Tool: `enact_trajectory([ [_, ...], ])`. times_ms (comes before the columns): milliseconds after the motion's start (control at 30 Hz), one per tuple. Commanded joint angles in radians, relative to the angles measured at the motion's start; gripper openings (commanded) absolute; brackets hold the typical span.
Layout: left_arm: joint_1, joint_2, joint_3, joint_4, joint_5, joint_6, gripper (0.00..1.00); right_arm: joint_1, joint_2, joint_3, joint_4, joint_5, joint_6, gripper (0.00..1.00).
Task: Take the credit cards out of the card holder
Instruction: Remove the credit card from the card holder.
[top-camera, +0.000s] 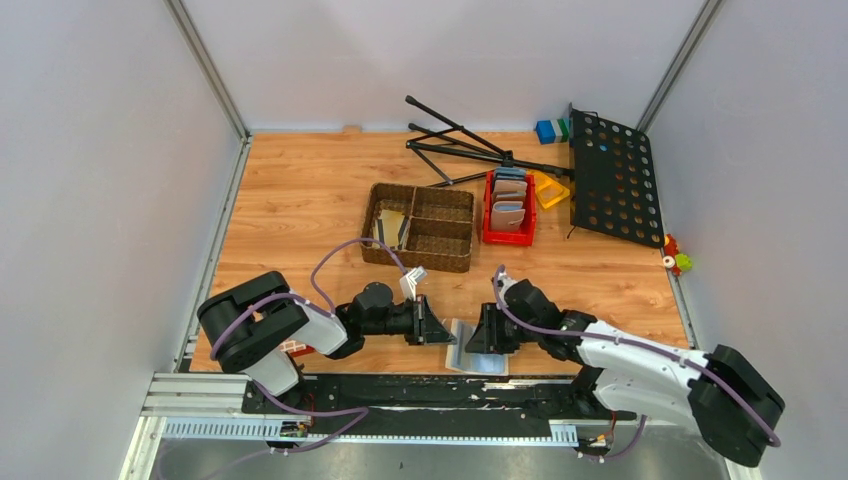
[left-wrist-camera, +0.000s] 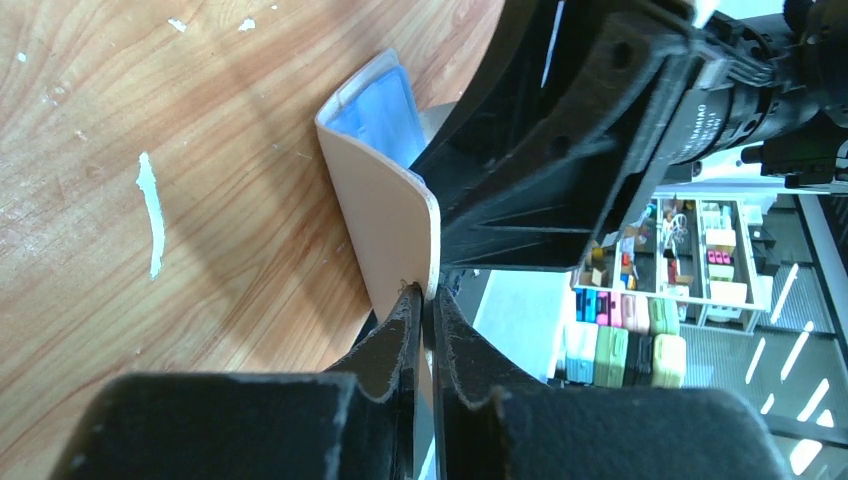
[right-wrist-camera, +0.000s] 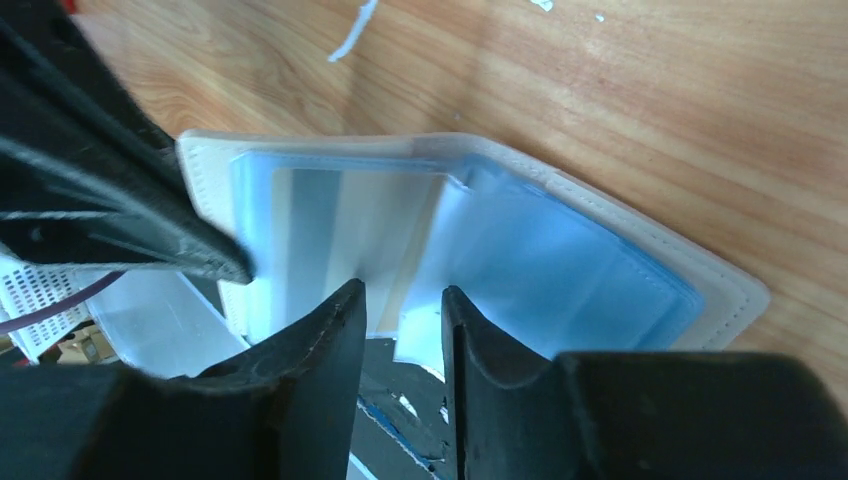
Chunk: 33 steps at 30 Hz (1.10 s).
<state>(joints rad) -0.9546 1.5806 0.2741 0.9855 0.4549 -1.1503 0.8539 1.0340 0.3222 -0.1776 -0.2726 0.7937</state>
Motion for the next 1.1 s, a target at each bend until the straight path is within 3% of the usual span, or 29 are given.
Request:
enact_trajectory([
  [0,-0.009,0.006,0.019,0.033,0.004,0.013,0.11,0.001,-0.118,-0.031,0.021,-0.005,0.021,0.4],
  [267,-0.009,0.005,0.021,0.035,0.003,0.009,0.1,0.004,-0.164,-0.073,0.091,-0.065,0.067,0.73],
  [367,-0.009,0.005,0.022,0.038,0.003,0.008,0.1,0.012,-0.142,-0.074,0.113,-0.071,0.074,0.79],
  [667,-0.011,0.008,0.024,0.041,0.002,0.003,0.1,0.045,-0.082,-0.048,0.116,-0.05,0.072,0.81],
  [1067,-0.013,0.004,0.029,0.034,0.004,0.003,0.11,0.06,-0.034,0.041,-0.074,0.053,0.019,0.59],
])
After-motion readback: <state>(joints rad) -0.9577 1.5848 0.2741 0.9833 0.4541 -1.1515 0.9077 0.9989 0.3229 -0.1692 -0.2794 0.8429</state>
